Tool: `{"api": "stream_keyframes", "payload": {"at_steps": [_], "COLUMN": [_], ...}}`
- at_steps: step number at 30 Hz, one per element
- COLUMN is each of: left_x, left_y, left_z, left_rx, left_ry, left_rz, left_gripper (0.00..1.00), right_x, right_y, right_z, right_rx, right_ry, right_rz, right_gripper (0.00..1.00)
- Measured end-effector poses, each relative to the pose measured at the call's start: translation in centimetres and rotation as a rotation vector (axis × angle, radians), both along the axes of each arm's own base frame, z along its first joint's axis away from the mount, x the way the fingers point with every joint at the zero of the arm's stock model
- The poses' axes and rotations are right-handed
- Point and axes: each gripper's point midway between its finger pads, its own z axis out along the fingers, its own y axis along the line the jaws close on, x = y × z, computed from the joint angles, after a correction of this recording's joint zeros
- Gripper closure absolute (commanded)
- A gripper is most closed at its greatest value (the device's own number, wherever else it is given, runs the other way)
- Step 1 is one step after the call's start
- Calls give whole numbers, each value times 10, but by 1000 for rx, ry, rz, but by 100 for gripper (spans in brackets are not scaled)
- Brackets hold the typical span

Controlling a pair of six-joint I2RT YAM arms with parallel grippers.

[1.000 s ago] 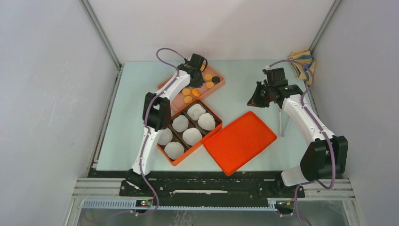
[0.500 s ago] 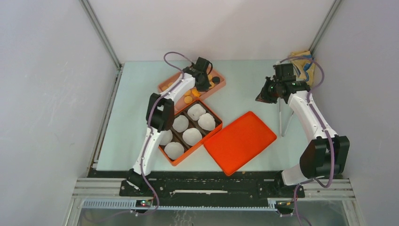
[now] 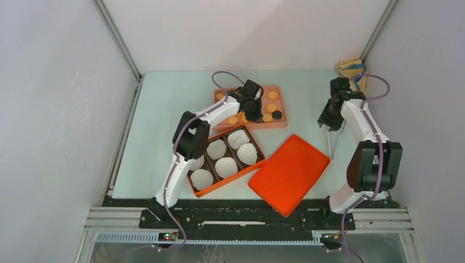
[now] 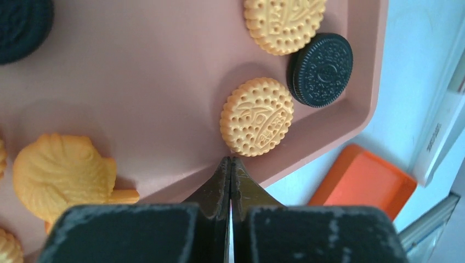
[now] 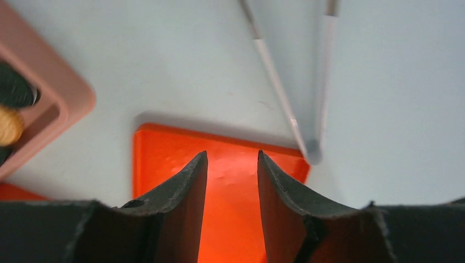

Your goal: Pack the cookies

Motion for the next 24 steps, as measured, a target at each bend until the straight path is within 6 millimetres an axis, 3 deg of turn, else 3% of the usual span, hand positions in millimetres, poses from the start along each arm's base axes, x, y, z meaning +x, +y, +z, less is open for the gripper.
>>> {"api": "stream_keyframes", "payload": {"at_steps": [6,10,17,21,24], "left_x": [-30,-44,-56,-55,-55], "left_y": [-1,14,39,44,49], "left_z": [0,7,45,61,66], "left_rx": [8,26,51,56,70], "left_ry": [19,20,-50,-93,-110], "left_rz": [-68,-71,-53,-46,-39], "left_gripper": [100,100,100,100,100], "right_x": [-16,-17,2,11,25], "right_y": [-39,-46,-51,-54,-50], "right_z": [-37,-67,-100,-107,-109], "right_rx": [-82,-106,-107,-102,-74], "right_ry": [152,259,334,350,344], "right_rz": [-95,-93,-85,-75,-49], "right_gripper": [53,53,54,76,83]}}
